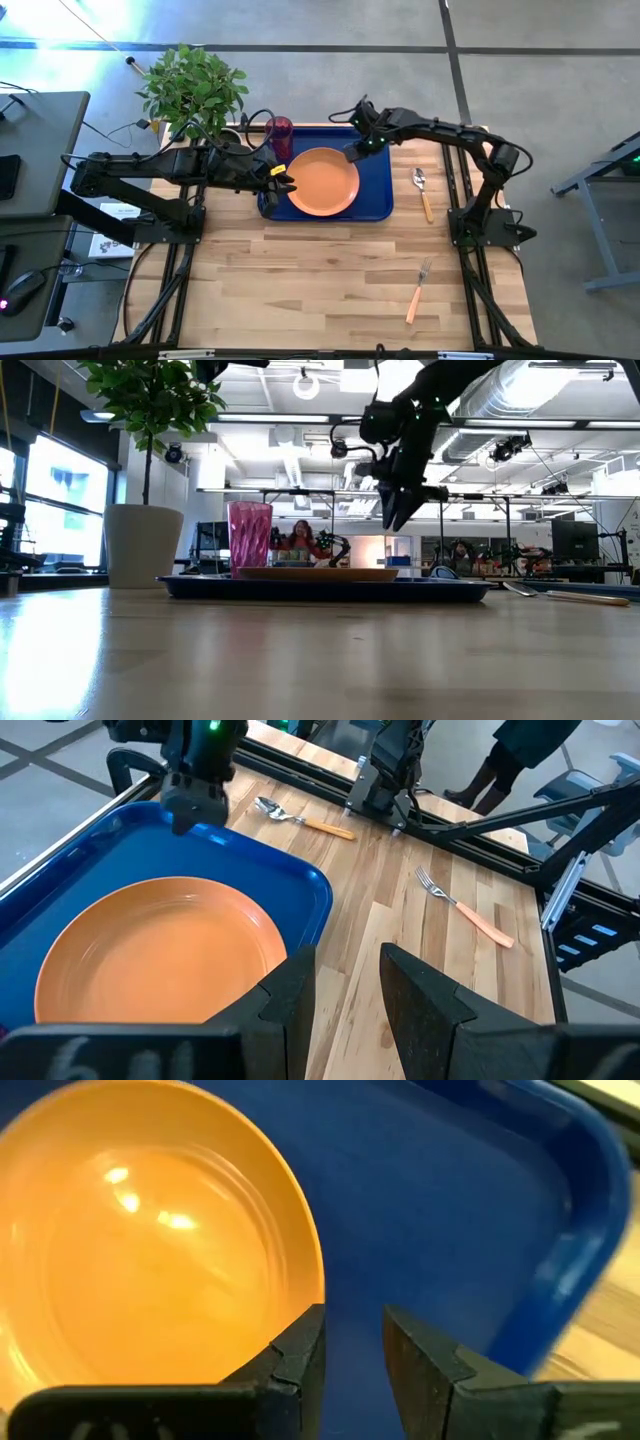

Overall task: Pick and place plate/cup/fork/spoon on tray
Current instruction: Put the yellow spoon on the blue serving tray to the right of the orange plate

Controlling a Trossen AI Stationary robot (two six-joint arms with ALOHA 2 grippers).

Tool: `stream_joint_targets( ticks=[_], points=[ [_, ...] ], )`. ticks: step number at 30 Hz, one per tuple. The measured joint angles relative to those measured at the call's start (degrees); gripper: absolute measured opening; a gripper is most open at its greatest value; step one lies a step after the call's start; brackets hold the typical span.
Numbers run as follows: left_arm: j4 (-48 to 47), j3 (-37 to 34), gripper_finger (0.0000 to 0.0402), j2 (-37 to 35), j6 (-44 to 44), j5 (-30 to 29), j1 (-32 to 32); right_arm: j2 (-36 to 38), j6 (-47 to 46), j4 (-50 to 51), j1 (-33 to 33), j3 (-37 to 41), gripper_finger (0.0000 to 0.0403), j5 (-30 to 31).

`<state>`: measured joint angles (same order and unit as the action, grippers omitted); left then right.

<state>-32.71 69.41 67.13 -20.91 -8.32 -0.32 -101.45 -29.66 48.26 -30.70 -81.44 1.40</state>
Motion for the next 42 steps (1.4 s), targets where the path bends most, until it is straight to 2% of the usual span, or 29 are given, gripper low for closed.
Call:
stream_joint_targets(
  ticks=[8, 13, 17, 25, 31, 37, 42],
  points=[
    [0.0, 0.0, 0.0106, 0.0, 0.02, 0.23, 0.01, 0.58, 1.21, 16.08, 3.23, -3.63, 0.0092, 9.41],
    [0.0, 0.0, 0.0106, 0.0, 0.04, 0.24, 0.0, 3.81, -2.4, 22.32, 5.97, -1.64, 0.0092, 14.72],
    [-0.02, 0.0, 0.0106, 0.0, 0.03, 0.24, 0.01, 9.61, -6.28, 24.03, 7.94, 3.26, 0.0092, 17.29],
    [0.0, 0.0, 0.0106, 0.0, 0.04, 0.24, 0.01, 27.34, -16.4, 21.65, 8.7, 19.81, 0.0092, 17.01],
    [0.0, 0.0, 0.0106, 0.0, 0.05, 0.24, 0.01, 38.14, -22.43, 20.86, 8.58, 27.21, 0.0092, 16.29],
    [0.0, 0.0, 0.0106, 0.0, 0.05, 0.25, 0.01, 44.73, -26.03, 20.88, 8.57, 32.22, 0.0092, 14.92],
    [0.02, 0.0, 0.0106, 0.0, 0.07, 0.24, 0.01, 46.66, -28.59, 20.61, 8.57, 35.69, 0.0095, 12.09]
  ],
)
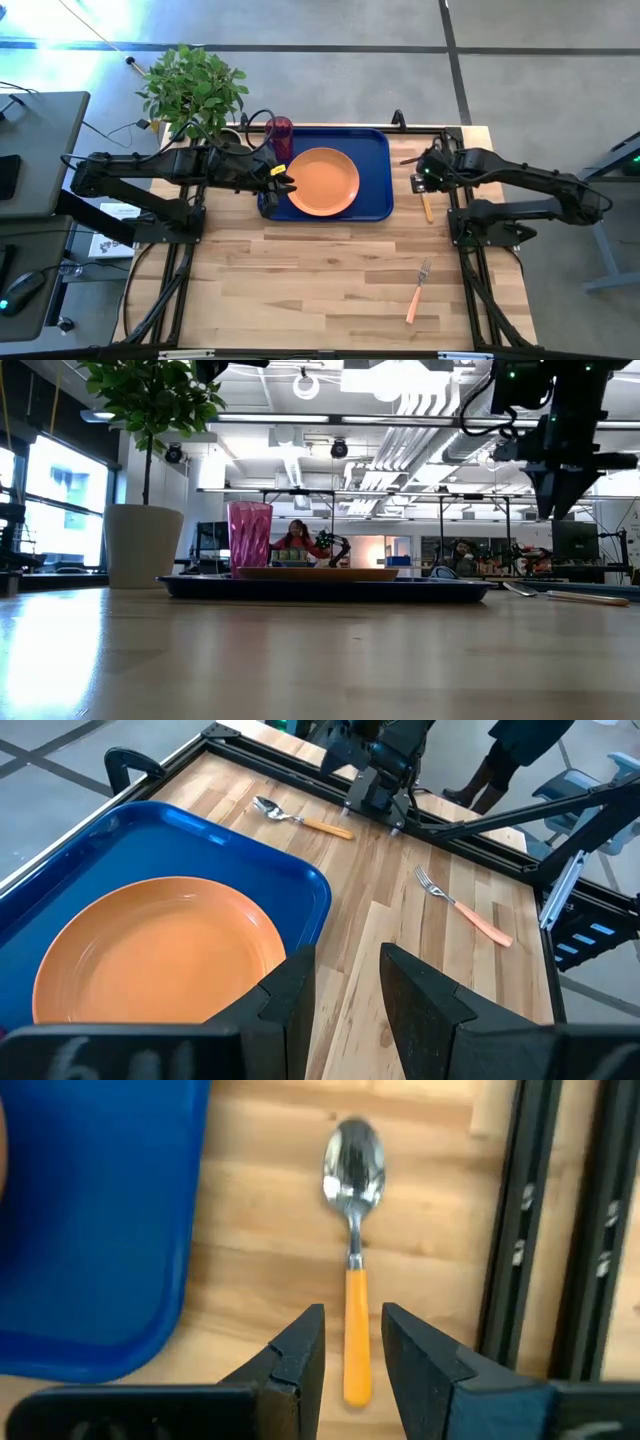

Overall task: Pick and place plate/cup/fork/spoon on tray
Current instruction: Put the yellow spoon on the blue serving tray to the right of the orange plate

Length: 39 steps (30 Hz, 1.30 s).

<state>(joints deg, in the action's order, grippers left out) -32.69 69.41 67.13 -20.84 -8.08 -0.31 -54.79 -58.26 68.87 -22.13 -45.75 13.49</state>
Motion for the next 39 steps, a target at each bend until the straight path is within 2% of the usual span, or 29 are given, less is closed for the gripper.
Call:
stream_joint_targets(
  ticks=[5, 10, 17, 32, 39],
  points=[
    [-0.02, 0.0, 0.0106, 0.0, 0.02, 0.0, -0.01, 0.05, -0.1, -3.74, 0.0, 3.54, 0.0121, -3.07],
    [-0.02, 0.0, 0.0106, 0.0, 0.02, 0.0, 0.0, 0.03, -0.84, -5.83, 0.0, 6.53, 0.0149, -2.42],
    [-0.02, 0.0, 0.0106, 0.0, 0.07, 0.0, 0.01, -1.03, 0.08, -11.25, -0.08, 10.25, 0.0154, -2.55],
    [0.02, 0.0, 0.0106, 0.0, 0.04, -0.02, 0.01, -14.33, 10.38, -15.53, -6.67, 11.45, 0.0154, -5.32],
    [0.0, 0.0, 0.0106, 0.0, 0.04, -0.02, 0.01, -20.15, 12.32, -17.94, -8.7, 11.45, 0.0154, -5.46]
  ],
)
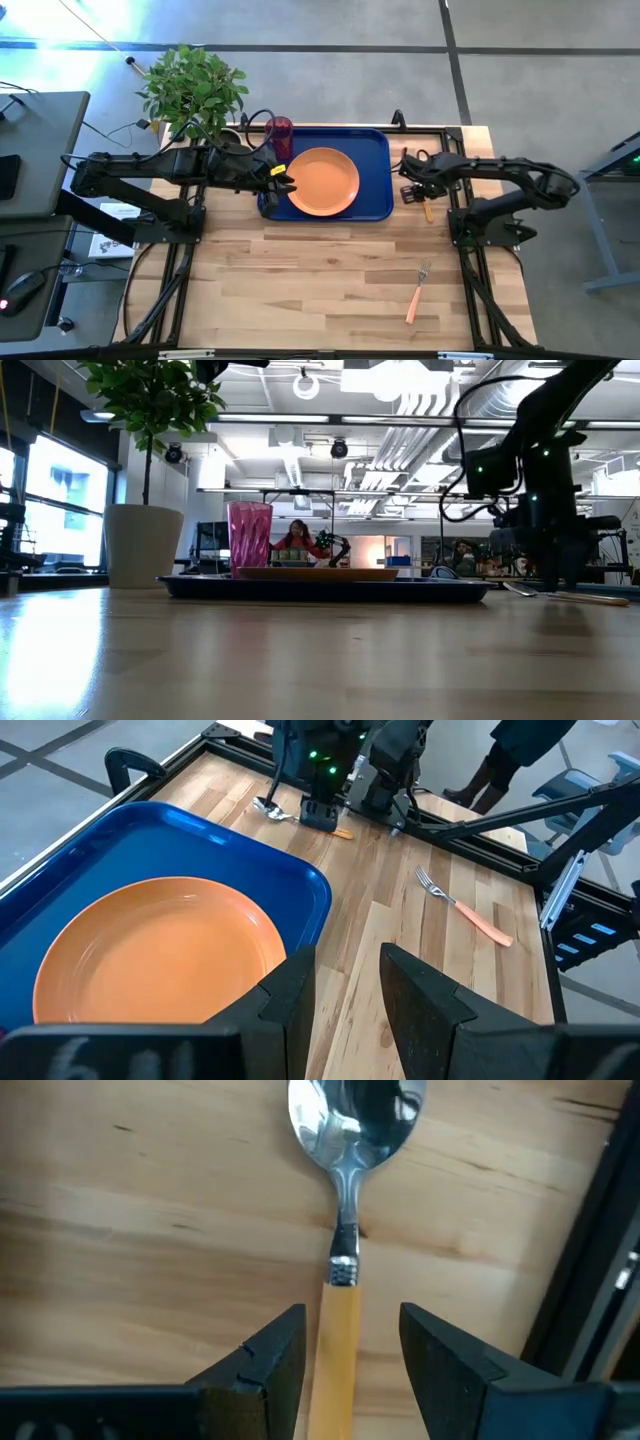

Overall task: Pick and place plate/cup/fork/spoon on tray
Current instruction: Put the yellow spoon on the blue serving tray to the right of the orange plate

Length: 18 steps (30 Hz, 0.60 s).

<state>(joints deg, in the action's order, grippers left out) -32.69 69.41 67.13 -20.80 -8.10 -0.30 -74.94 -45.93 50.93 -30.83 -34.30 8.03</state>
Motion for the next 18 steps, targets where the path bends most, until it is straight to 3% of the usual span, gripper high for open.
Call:
stream_joint_targets(
  ticks=[11, 18],
  points=[
    [0.0, 0.0, 0.0106, 0.0, 0.0, -0.02, 0.0, -7.58, 5.03, -2.78, -3.64, -0.35, 0.0147, -2.77],
    [0.0, 0.0, 0.0106, 0.0, 0.0, -0.02, 0.0, -7.84, 5.08, -3.66, -5.1, -0.28, 0.008, -5.01]
  ],
)
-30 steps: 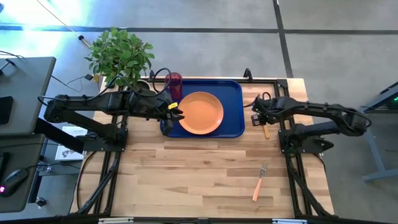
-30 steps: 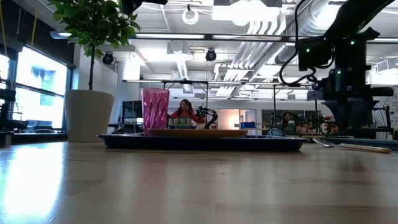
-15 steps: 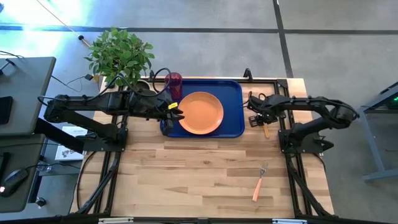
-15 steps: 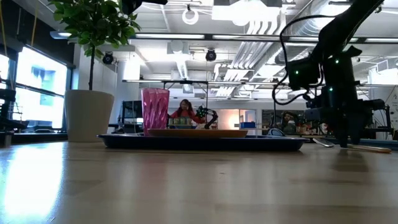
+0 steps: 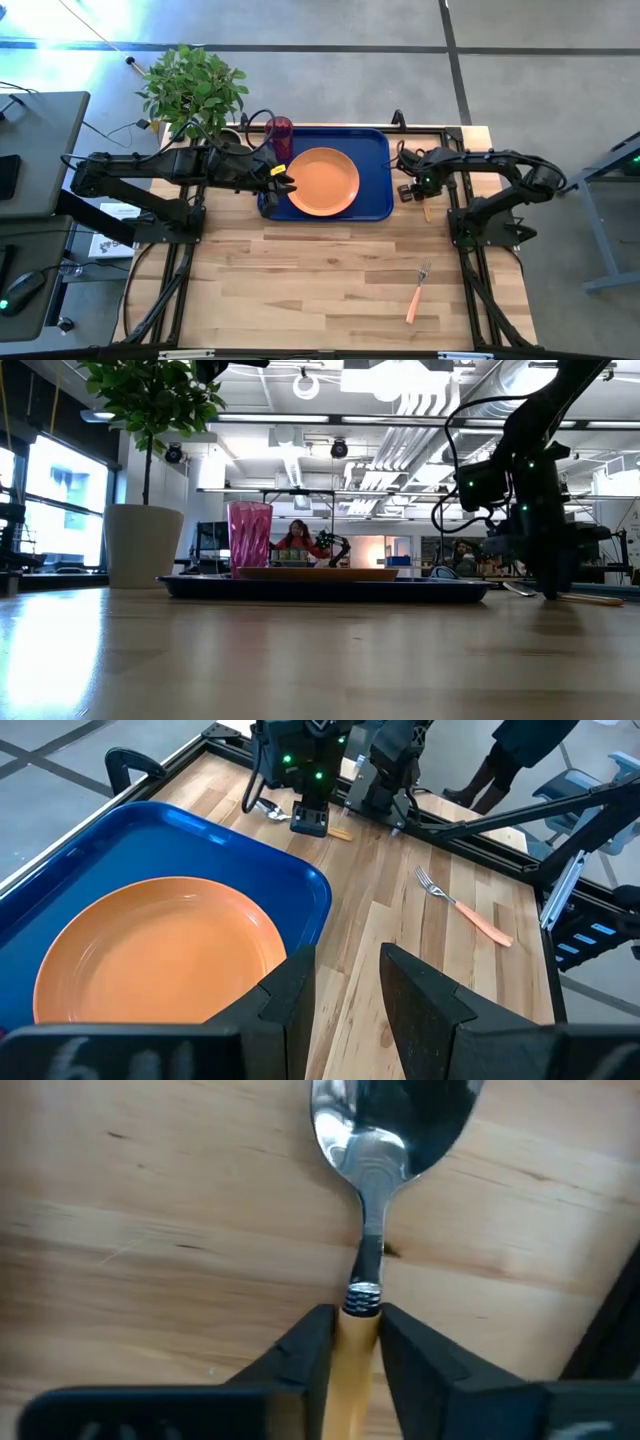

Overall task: Pick and place plate/cup/fork/spoon on tray
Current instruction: Put the yellow spoon on the blue serving tray to the right of the orange plate

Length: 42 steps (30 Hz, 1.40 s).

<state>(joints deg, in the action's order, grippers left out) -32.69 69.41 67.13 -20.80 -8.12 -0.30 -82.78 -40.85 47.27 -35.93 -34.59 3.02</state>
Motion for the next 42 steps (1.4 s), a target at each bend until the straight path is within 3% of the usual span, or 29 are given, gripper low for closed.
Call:
stream_joint_targets(
  ticks=[7, 16, 24, 33, 42],
  points=[
    [0.0, -0.01, 0.0106, 0.0, 0.0, 0.0, 0.0, 0.03, 0.87, -0.01, -1.52, -0.13, 0.0022, -1.13],
    [0.0, -0.02, 0.0106, 0.0, 0.0, 0.0, 0.0, 3.51, 0.73, 0.88, -1.7, -2.78, 0.0019, -0.03],
    [0.02, -0.02, 0.0106, 0.0, -0.11, 0.0, 0.0, 10.93, -3.96, 0.56, -1.59, -3.08, 0.0016, -4.2],
    [0.0, -0.02, 0.0106, 0.0, -0.07, 0.0, 0.0, 21.72, -11.9, -8.91, -1.11, -3.17, 0.0017, -7.53],
    [0.02, -0.02, 0.0106, 0.0, -0.04, -0.01, 0.0, 25.94, -19.1, -25.95, 2.67, -3.28, 0.0018, -4.57]
  ],
)
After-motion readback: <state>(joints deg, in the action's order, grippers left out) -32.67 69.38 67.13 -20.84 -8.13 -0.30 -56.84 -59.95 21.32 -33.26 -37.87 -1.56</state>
